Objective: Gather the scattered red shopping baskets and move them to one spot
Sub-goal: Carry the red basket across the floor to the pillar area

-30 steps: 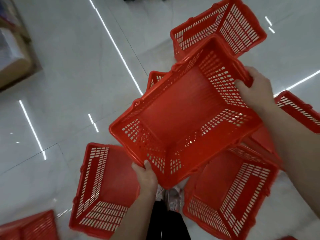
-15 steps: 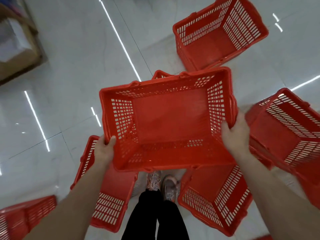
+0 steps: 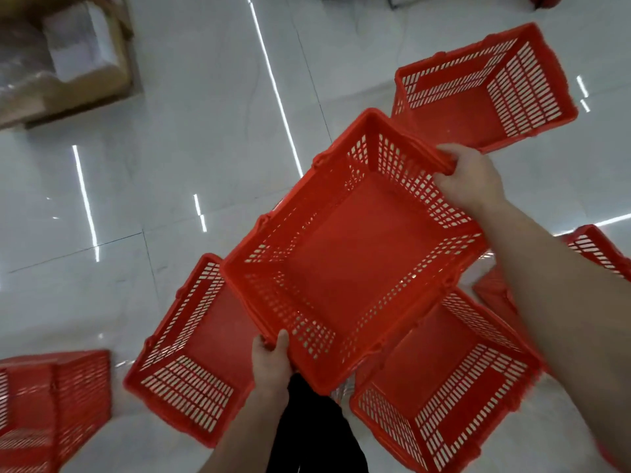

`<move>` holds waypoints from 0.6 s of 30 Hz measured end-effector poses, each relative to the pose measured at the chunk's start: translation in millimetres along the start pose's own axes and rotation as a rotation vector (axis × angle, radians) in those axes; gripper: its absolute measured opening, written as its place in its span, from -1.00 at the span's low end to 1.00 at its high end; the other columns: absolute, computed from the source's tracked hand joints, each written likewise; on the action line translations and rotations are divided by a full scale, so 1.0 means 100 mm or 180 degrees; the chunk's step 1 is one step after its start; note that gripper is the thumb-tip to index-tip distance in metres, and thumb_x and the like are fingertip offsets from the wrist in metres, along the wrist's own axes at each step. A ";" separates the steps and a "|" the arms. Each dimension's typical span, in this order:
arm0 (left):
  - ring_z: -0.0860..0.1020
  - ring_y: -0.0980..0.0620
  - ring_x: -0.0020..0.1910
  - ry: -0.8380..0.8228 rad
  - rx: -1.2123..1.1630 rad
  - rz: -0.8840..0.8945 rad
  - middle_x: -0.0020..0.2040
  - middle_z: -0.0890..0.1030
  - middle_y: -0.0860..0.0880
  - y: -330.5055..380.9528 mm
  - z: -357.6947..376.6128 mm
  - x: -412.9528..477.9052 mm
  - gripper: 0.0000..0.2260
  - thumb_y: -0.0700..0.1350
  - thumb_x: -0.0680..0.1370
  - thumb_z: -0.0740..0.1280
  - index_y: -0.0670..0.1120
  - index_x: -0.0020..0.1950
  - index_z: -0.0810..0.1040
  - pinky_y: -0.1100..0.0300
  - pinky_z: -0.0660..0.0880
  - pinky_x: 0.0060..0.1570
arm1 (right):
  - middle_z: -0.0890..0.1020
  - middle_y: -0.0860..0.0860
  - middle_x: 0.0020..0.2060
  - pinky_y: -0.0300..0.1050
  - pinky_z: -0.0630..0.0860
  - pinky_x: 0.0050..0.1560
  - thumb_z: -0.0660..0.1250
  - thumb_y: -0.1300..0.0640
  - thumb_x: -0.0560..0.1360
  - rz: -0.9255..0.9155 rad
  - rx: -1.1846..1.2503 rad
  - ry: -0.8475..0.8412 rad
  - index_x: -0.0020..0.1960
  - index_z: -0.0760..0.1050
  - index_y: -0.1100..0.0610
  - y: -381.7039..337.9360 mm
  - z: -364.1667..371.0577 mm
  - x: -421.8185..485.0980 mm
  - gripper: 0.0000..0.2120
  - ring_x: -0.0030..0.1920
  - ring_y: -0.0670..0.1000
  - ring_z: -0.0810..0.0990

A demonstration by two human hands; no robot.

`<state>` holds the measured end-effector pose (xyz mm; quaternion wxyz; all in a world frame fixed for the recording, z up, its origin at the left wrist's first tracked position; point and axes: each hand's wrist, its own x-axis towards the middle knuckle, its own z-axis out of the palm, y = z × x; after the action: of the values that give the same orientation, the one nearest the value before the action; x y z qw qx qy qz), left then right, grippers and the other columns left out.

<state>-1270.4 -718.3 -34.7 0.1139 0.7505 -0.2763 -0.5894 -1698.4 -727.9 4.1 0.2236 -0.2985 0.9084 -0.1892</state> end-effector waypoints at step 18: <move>0.63 -0.20 0.05 0.0367 0.0132 0.0379 0.13 0.63 -0.15 0.33 -0.30 1.24 -0.76 -0.07 0.59 0.38 -0.07 0.24 0.51 -0.21 0.57 0.08 | 0.71 -0.03 0.10 -0.09 0.53 0.24 0.37 0.17 0.42 -0.0155 0.0797 -0.0152 0.32 0.58 0.00 -0.25 1.03 0.49 -0.54 0.11 -0.01 0.67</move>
<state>-1232.1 -818.1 -111.7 0.1490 0.7676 -0.3256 -0.5316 -1668.4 -799.0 -83.5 0.2760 -0.2946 0.8646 -0.2992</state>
